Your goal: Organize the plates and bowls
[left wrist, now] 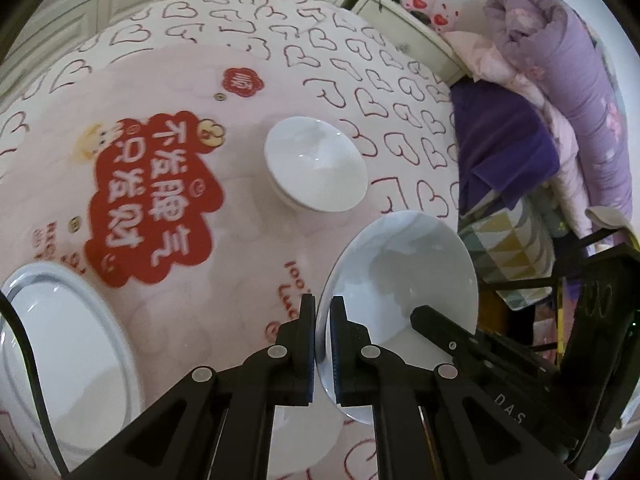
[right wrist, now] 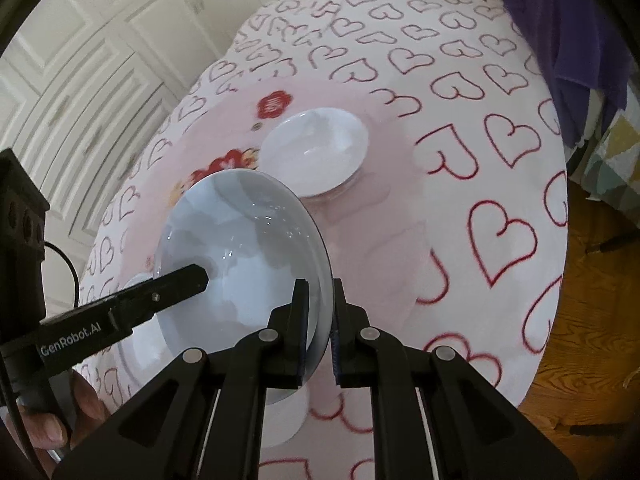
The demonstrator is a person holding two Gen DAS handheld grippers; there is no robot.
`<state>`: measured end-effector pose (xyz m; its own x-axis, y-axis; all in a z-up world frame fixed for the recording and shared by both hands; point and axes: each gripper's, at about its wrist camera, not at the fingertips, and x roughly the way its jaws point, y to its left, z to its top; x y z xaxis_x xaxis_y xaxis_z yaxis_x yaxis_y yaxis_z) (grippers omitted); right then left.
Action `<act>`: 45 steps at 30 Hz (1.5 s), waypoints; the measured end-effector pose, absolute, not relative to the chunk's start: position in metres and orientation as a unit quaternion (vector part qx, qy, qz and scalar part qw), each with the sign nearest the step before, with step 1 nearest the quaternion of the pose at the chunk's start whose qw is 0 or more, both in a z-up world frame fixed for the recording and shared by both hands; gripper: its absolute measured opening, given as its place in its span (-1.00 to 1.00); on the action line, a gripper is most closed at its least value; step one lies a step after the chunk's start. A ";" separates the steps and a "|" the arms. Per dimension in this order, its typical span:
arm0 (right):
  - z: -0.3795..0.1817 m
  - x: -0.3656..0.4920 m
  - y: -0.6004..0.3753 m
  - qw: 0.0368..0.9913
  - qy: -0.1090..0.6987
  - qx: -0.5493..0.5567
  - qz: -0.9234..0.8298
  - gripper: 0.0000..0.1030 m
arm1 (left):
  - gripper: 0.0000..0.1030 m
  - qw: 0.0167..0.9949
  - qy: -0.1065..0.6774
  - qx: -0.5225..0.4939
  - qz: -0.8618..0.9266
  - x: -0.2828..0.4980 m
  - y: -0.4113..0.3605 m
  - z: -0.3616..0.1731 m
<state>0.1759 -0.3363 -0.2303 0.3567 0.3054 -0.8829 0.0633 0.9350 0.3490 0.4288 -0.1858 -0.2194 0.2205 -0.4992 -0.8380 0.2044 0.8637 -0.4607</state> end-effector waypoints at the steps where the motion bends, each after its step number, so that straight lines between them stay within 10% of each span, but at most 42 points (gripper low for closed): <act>1: -0.229 0.172 -0.333 0.806 0.564 0.163 0.077 -0.82 | -0.95 0.771 0.582 -0.126 -0.227 0.425 -0.182 -0.217; 45: -0.301 0.123 -0.280 0.720 0.674 0.132 0.098 -0.73 | -0.80 0.762 0.623 -0.056 -0.167 0.360 -0.155 -0.263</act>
<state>0.1225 -0.2800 -0.3006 0.0718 0.3197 -0.9448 0.0372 0.9457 0.3228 0.3597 -0.1549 -0.2633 0.1685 -0.3244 -0.9308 0.1858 0.9378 -0.2932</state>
